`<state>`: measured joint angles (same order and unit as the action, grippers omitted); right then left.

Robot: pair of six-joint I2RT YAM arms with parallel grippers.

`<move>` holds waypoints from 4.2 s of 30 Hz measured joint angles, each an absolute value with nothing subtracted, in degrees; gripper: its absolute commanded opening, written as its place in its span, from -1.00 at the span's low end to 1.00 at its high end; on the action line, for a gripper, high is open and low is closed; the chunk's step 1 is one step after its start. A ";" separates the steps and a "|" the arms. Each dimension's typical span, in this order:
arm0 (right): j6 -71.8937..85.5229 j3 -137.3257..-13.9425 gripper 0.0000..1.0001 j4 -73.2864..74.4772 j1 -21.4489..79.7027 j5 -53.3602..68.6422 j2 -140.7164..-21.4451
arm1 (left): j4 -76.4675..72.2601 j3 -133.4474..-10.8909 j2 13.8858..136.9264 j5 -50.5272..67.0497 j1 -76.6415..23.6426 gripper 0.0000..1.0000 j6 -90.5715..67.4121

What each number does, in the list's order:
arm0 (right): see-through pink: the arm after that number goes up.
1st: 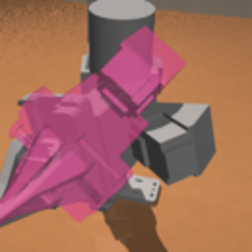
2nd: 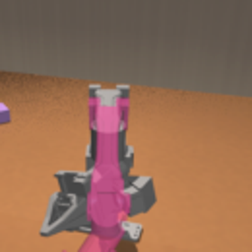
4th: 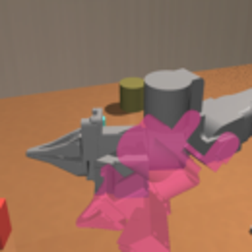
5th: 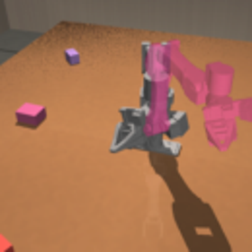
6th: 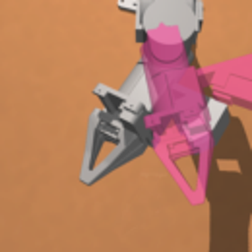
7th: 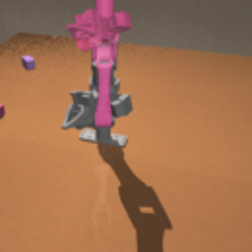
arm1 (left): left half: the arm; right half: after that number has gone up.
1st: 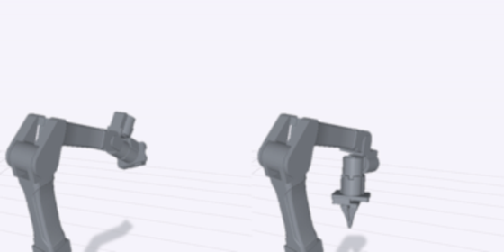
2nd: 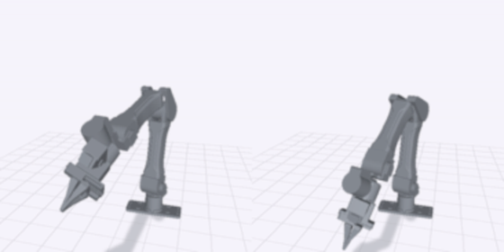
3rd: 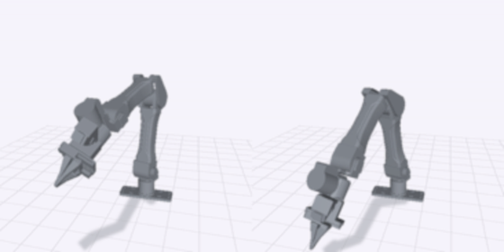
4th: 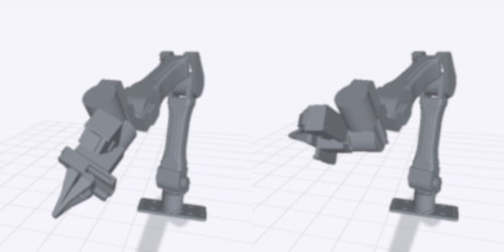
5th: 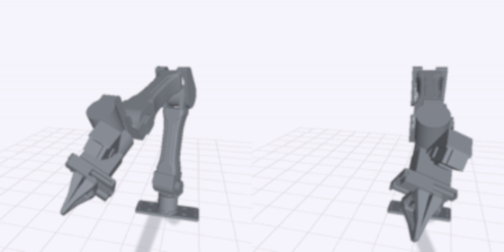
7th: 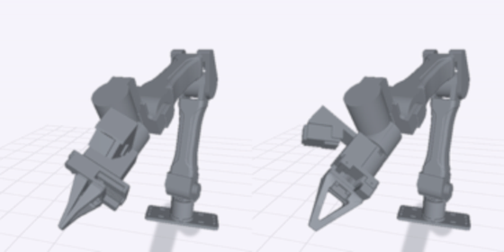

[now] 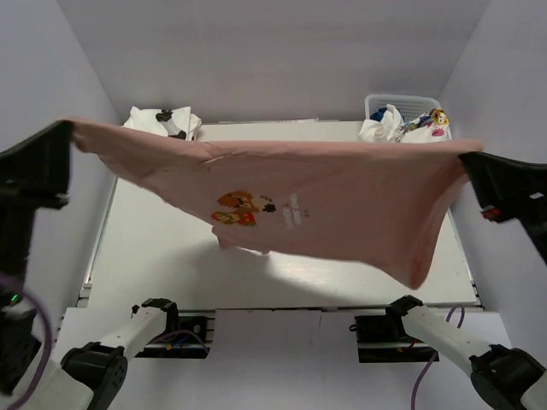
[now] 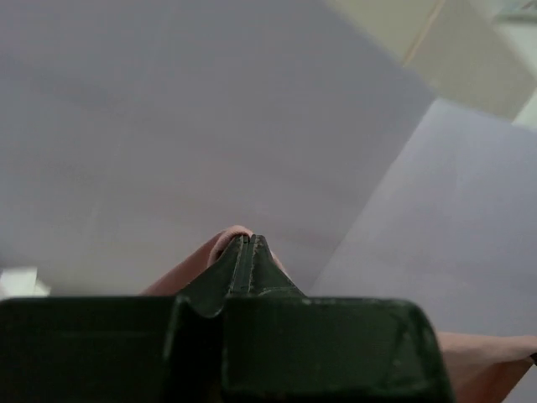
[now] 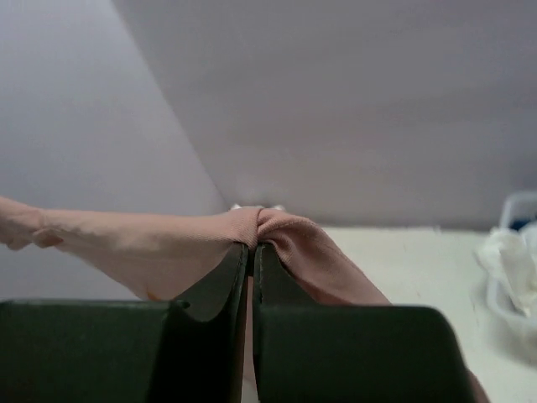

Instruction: Fold and stack the t-shirts

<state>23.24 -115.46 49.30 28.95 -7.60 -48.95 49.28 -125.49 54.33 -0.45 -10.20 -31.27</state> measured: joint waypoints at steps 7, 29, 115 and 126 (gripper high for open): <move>20.34 -121.95 -1.00 48.31 28.95 -4.36 -45.87 | 45.82 -135.13 52.42 1.34 -10.24 -1.00 -29.54; 21.52 -69.69 0.27 28.25 25.26 -23.53 -79.66 | 28.34 -86.26 95.90 -5.96 -10.22 0.98 -25.74; 18.20 -93.51 0.81 29.04 19.31 -13.80 -122.32 | 49.67 -132.49 145.27 -5.19 -10.46 0.98 -19.27; 19.00 -69.52 0.81 25.02 24.16 -9.72 -81.93 | 46.46 -69.56 84.62 -7.49 -13.32 0.98 -34.04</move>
<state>19.00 -69.52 25.02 24.16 -9.72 -81.93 46.46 -69.56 84.62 -7.49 -13.32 -34.04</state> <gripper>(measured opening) 0.901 0.987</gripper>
